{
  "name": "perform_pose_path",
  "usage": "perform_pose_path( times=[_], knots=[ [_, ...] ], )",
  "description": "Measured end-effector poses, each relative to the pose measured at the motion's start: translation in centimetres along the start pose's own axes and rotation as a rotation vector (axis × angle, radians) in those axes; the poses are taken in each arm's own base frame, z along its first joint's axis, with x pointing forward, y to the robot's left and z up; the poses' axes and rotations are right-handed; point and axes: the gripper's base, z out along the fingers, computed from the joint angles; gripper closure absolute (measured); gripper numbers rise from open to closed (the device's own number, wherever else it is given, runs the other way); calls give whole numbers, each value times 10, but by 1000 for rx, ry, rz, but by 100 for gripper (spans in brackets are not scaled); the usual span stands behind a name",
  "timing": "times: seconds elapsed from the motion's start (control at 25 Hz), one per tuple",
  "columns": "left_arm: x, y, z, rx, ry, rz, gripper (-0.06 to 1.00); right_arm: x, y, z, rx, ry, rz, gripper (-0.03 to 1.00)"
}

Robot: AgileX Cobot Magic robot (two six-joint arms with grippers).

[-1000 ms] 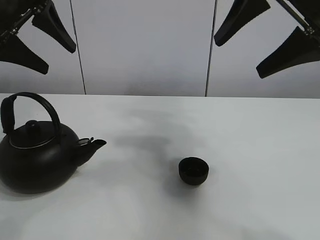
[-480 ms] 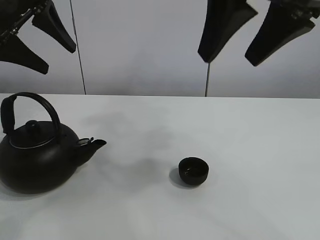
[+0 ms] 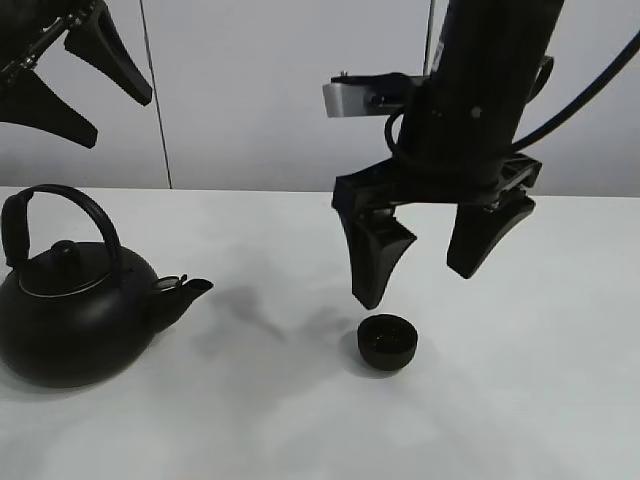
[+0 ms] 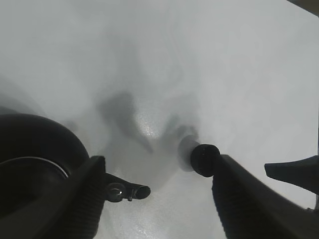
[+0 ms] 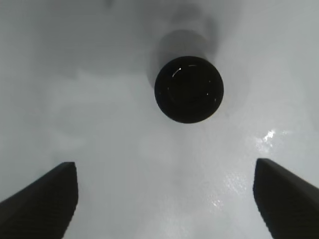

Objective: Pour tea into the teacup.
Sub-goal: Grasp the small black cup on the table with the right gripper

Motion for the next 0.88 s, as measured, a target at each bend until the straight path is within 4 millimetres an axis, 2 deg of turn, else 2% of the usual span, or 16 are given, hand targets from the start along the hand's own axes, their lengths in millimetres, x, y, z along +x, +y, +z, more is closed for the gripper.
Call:
perform_pose_path(
  times=[0.88],
  knots=[
    [0, 0, 0, 0, 0, 0, 49, -15, -11, 61, 64, 4, 56, 30]
  ],
)
